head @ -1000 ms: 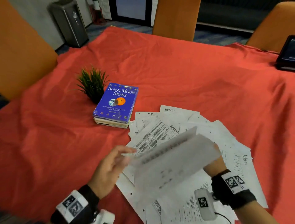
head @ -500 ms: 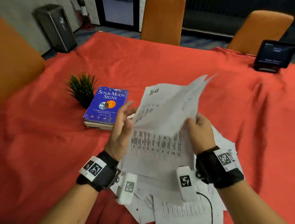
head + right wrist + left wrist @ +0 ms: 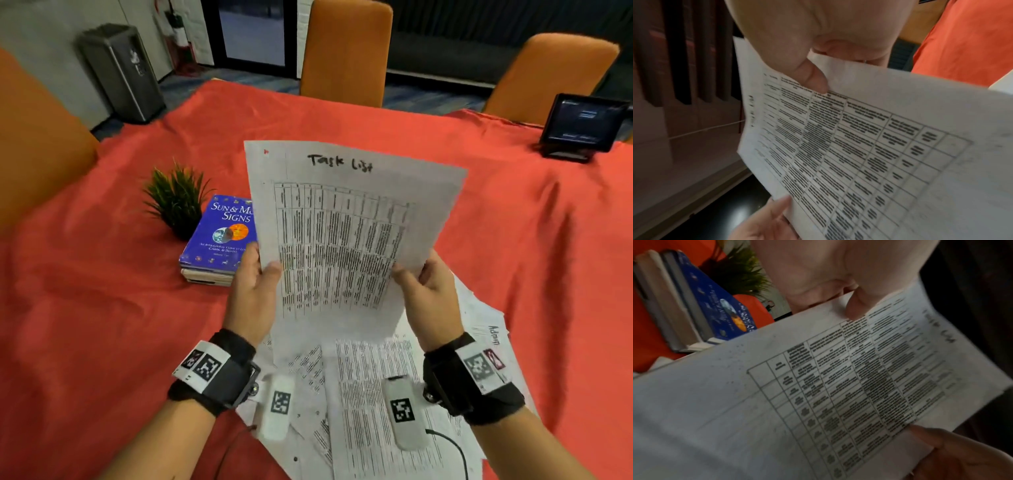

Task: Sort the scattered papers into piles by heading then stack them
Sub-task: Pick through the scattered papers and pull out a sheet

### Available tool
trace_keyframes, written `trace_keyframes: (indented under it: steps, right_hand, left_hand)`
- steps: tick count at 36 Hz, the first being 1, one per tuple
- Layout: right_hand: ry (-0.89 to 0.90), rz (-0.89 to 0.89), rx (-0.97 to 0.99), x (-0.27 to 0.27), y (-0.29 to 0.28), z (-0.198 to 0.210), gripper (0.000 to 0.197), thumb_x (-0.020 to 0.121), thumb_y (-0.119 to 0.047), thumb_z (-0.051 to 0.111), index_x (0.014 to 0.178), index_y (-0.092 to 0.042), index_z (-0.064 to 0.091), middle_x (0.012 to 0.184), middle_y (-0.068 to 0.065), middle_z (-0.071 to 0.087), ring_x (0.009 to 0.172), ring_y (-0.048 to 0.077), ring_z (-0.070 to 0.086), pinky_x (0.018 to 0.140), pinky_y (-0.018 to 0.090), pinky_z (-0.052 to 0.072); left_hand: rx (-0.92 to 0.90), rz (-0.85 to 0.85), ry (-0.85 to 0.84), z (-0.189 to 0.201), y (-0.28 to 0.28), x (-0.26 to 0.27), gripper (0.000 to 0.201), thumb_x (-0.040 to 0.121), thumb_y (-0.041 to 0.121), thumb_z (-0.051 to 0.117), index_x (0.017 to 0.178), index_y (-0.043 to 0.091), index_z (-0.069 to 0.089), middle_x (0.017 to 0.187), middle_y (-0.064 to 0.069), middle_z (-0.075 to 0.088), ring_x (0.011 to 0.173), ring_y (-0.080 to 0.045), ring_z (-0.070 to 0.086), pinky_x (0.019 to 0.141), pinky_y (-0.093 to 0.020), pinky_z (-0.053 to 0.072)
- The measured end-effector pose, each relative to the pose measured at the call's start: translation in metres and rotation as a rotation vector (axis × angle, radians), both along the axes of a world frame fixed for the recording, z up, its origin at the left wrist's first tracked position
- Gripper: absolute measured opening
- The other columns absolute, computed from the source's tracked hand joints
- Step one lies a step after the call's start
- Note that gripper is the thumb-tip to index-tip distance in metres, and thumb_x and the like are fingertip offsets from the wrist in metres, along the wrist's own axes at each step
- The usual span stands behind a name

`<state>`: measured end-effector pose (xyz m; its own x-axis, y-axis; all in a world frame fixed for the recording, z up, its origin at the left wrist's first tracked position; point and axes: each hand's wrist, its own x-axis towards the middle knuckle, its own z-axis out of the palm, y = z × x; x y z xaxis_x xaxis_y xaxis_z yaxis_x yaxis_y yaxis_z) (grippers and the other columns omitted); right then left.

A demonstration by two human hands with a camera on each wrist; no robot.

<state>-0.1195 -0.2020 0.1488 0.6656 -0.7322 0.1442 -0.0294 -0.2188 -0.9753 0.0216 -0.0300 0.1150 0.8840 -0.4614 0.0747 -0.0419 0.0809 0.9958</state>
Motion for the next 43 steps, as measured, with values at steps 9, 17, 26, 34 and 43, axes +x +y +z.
trace_keyframes:
  steps: [9,17,26,34,43]
  right_hand:
    - [-0.093,0.054,0.068,-0.007,0.011,-0.019,0.038,0.088,0.008,0.055,0.109,-0.024,0.055,0.104,-0.004,0.067,0.098,0.008,0.064,0.080,0.022,0.052]
    - [-0.133,0.052,0.129,-0.006,0.011,-0.027,0.032,0.089,0.012,0.051,0.100,-0.018,0.058,0.086,-0.018,0.070,0.082,-0.002,0.064,0.070,0.014,0.051]
    - [-0.121,0.013,0.157,-0.002,0.016,-0.036,0.024,0.095,0.002,0.048,0.103,-0.014,0.064,0.095,-0.010,0.074,0.093,0.009,0.067,0.076,0.021,0.052]
    - [-0.140,0.008,0.236,-0.006,0.027,-0.052,0.028,0.096,0.003,0.043,0.102,-0.017,0.063,0.092,-0.013,0.074,0.088,0.003,0.068,0.073,0.015,0.052]
    - [-0.203,0.059,0.208,0.002,0.029,-0.047,0.017,0.092,-0.003,0.055,0.104,-0.014,0.057,0.098,0.009,0.070,0.094,0.023,0.067,0.082,0.033,0.053]
  left_hand:
    - [-0.063,-0.007,-0.005,-0.007,0.003,-0.012,0.038,0.088,0.016,0.052,0.123,0.030,0.052,0.126,0.003,0.063,0.120,-0.012,0.057,0.109,-0.038,0.041]
    - [-0.119,0.046,0.058,-0.015,0.001,-0.011,0.040,0.083,0.014,0.055,0.122,0.020,0.052,0.111,0.009,0.069,0.107,-0.006,0.063,0.100,-0.026,0.047]
    - [-0.075,0.092,0.091,-0.018,0.004,-0.013,0.043,0.092,0.005,0.052,0.135,0.001,0.046,0.126,-0.005,0.064,0.116,-0.011,0.061,0.103,-0.025,0.046]
    - [0.010,0.082,0.104,-0.040,0.020,-0.018,0.050,0.083,0.034,0.057,0.128,0.013,0.053,0.119,0.003,0.069,0.115,-0.013,0.062,0.103,-0.038,0.045]
    - [0.197,0.322,-0.035,-0.029,0.087,0.038,0.016,0.096,0.013,0.054,0.110,0.019,0.060,0.101,0.015,0.065,0.093,0.002,0.062,0.082,-0.016,0.048]
